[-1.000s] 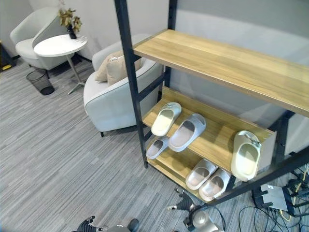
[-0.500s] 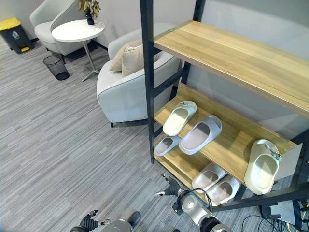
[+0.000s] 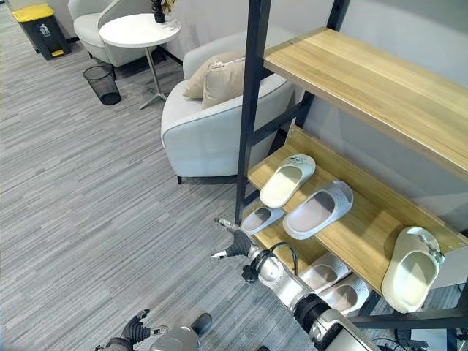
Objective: Arrange the slippers neatly on the shoe rack.
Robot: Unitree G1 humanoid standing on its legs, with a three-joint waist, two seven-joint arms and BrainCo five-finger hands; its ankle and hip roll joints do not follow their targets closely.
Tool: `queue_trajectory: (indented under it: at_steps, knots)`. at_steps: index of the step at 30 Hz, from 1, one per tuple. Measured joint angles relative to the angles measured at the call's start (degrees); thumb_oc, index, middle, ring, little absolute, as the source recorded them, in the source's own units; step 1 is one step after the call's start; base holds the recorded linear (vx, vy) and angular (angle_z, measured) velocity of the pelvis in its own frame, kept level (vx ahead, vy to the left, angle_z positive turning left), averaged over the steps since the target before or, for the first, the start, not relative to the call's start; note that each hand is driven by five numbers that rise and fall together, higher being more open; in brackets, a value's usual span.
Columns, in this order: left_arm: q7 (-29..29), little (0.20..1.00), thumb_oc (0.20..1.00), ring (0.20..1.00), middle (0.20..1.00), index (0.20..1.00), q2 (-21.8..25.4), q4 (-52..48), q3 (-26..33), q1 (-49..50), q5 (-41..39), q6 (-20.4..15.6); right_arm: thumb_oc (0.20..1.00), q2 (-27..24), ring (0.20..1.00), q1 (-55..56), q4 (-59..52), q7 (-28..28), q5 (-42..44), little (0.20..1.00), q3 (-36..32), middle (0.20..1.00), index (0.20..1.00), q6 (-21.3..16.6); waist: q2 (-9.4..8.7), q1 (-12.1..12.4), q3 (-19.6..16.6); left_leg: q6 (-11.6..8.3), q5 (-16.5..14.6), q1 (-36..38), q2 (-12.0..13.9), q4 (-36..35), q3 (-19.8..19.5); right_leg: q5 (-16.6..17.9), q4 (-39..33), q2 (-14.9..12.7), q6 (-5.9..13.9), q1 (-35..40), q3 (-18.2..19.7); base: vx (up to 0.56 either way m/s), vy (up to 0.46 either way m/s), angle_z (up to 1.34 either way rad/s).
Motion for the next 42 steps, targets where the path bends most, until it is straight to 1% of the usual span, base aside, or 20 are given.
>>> queue_trajectory:
  at_steps: [3, 5, 9, 12, 13, 16, 22, 23, 24, 26, 31, 32, 34, 39, 42]
  knots:
    - [0.0, 1.000, 1.000, 1.000, 1.000, 1.000, 0.0, -0.2, 0.0, 0.0, 0.0, 0.0, 1.000, 0.0, 1.000, -0.3, -0.6, -1.7, -1.1, 1.000, -1.3, 1.000, 1.000, -0.6, -0.01, -0.1, 0.0, 0.00, 0.0, -0.2, 0.0, 0.0, 0.0, 0.0, 0.0, 0.0, 0.02, -0.2, 0.0, 0.01, 0.000, 0.00]
    - [0.0, 1.000, 1.000, 1.000, 1.000, 1.000, 0.0, -0.4, 0.0, 0.0, 0.0, -0.2, 1.000, -1.5, 1.000, -0.4, -2.2, -4.0, -4.6, 1.000, -2.9, 1.000, 1.000, -0.6, 0.03, -0.2, 0.2, 0.01, 0.0, -0.9, 0.0, 0.3, 0.0, 0.1, 0.0, 0.0, 0.03, -1.0, 0.1, 0.00, 0.000, 0.00]
    - [0.0, 1.000, 1.000, 1.000, 1.000, 1.000, 0.0, -0.5, -0.1, 0.1, 0.0, -0.3, 1.000, -2.4, 1.000, -0.2, -1.8, -7.4, -9.3, 1.000, -5.8, 1.000, 1.000, -0.6, 0.23, -0.4, 0.4, 0.00, 0.0, -0.8, -0.1, 0.4, 0.1, 0.1, 0.0, 0.0, 0.03, -0.9, 0.1, 0.00, 0.000, 0.00]
    - [0.0, 1.000, 1.000, 1.000, 1.000, 1.000, 0.0, -1.6, -0.5, 0.3, 0.1, -0.4, 1.000, -4.1, 1.000, 0.5, -1.5, -10.0, -13.8, 1.000, -8.2, 1.000, 1.000, -0.5, 0.76, -0.7, 1.0, 0.00, 0.0, -0.8, 0.0, 0.4, 0.1, 0.1, 0.0, 0.0, 0.04, -0.9, 0.1, 0.00, 0.000, 0.00]
    - [0.0, 1.000, 1.000, 1.000, 1.000, 1.000, 0.0, -2.3, -0.5, 0.9, 0.1, -0.4, 1.000, -3.9, 1.000, 0.6, -0.1, -11.1, -15.2, 1.000, -9.8, 1.000, 1.000, -0.2, 0.92, -0.7, 1.1, 0.00, 0.0, -0.9, 0.0, 0.4, 0.1, 0.1, 0.0, 0.0, 0.03, -0.9, 0.1, 0.00, 0.000, 0.00]
    - [0.0, 1.000, 1.000, 1.000, 1.000, 1.000, 0.0, -2.4, -0.5, 0.8, 0.1, -0.4, 1.000, -3.8, 1.000, 0.6, 0.6, -13.2, -15.7, 1.000, -11.1, 1.000, 1.000, 0.3, 1.06, -1.1, 1.1, -0.02, 0.0, -1.0, 0.0, 0.4, 0.1, 0.1, 0.0, 0.0, 0.01, -1.1, 0.1, 0.00, 0.000, 0.00]
    - [0.0, 1.000, 1.000, 1.000, 1.000, 1.000, 0.0, -2.5, -0.6, 0.9, 0.1, -0.4, 1.000, -3.9, 1.000, 0.5, 0.4, -16.3, -15.7, 1.000, -13.0, 1.000, 1.000, 0.3, 1.08, -1.0, 1.1, -0.01, 0.0, -1.8, -0.1, 0.5, 0.1, 0.1, 0.0, 0.0, 0.01, -1.9, 0.1, 0.00, 0.000, 0.00]
    - [0.2, 1.000, 1.000, 1.000, 1.000, 1.000, 0.0, -2.6, -1.0, 0.9, 0.1, -0.4, 1.000, -3.9, 1.000, 0.5, 0.2, -18.0, -16.3, 1.000, -14.6, 1.000, 1.000, 0.3, 1.15, -0.9, 1.1, -0.01, 0.0, -1.9, -0.1, 0.5, 0.1, 0.1, 0.0, 0.0, 0.01, -2.0, 0.1, 0.03, 0.007, 0.00]
    - [0.2, 1.000, 1.000, 1.000, 1.000, 1.000, 0.0, -2.6, -1.1, 0.9, 0.1, -0.4, 1.000, -3.9, 1.000, 0.5, 0.2, -18.4, -16.3, 1.000, -15.0, 1.000, 1.000, 0.3, 1.17, -0.9, 1.1, -0.01, 0.0, -1.9, -0.1, 0.5, 0.1, 0.1, 0.0, 0.0, 0.01, -2.0, 0.1, 0.04, 0.006, 0.00]
    - [0.9, 1.000, 1.000, 1.000, 1.000, 1.000, 0.0, -2.6, -1.1, 0.9, 1.5, -0.7, 1.000, -3.9, 1.000, 0.5, 0.0, -20.5, -18.0, 1.000, -17.4, 1.000, 1.000, 0.4, 1.26, -0.8, 1.0, -0.02, 0.0, -1.8, -0.2, 0.5, 0.1, 0.1, 0.0, 0.0, 0.01, -2.0, 0.1, 0.02, 0.002, 0.00]
    - [1.9, 1.000, 1.000, 1.000, 1.000, 1.000, -0.5, -2.6, -1.1, 1.0, 1.8, -0.8, 1.000, -4.2, 1.000, 0.4, 0.3, -24.9, -22.1, 1.000, -19.9, 1.000, 1.000, 1.6, 1.57, -0.5, 0.9, -0.01, 0.0, -1.9, -0.2, 0.5, 0.1, 0.1, 0.0, -0.1, 0.01, -2.0, 0.1, 0.00, 0.000, 0.00]
    - [2.3, 1.000, 1.000, 1.000, 1.000, 1.000, -0.6, -2.6, -1.2, 1.1, 2.1, -1.0, 1.000, -4.5, 1.000, 0.4, 0.5, -25.8, -22.4, 1.000, -20.3, 1.000, 1.000, 2.0, 1.64, -0.5, 0.8, -0.01, 0.0, -1.9, -0.2, 0.5, 0.0, 0.1, 0.0, -0.1, 0.01, -2.0, 0.0, 0.01, 0.012, 0.03]
    - [2.5, 1.000, 1.000, 1.000, 1.000, 1.000, -0.6, -2.6, -1.3, 1.1, 2.1, -1.3, 1.000, -5.5, 1.000, 0.4, 0.8, -28.3, -22.4, 1.000, -23.6, 1.000, 1.000, 2.1, 1.78, -0.3, 0.6, 0.00, 0.0, -2.6, -0.3, 0.6, -0.1, 0.1, 0.0, -0.1, 0.03, -2.5, -0.2, 0.03, 0.004, 0.03]
    - [2.7, 1.000, 1.000, 1.000, 1.000, 1.000, -0.8, -2.3, -1.3, 1.2, 2.3, -1.5, 1.000, -8.6, 1.000, 0.4, 0.0, -31.1, -22.5, 1.000, -27.3, 1.000, 1.000, 2.9, 1.95, -0.3, 0.5, 0.02, 0.0, -2.7, -0.4, 0.5, -0.6, 0.0, 0.0, -0.1, 0.16, -2.4, -0.7, 0.02, 0.014, 0.04]
    - [2.8, 1.000, 1.000, 1.000, 1.000, 1.000, -0.8, -2.3, -1.0, 1.2, 3.3, -1.6, 1.000, -10.1, 1.000, 1.3, -0.5, -32.3, -25.1, 1.000, -28.1, 1.000, 1.000, 3.2, 1.94, -0.4, 0.5, 0.08, 0.1, -2.7, -0.6, 0.5, -0.7, 0.0, 0.0, -0.3, 0.17, -2.3, -1.0, 0.03, 0.026, 0.04]
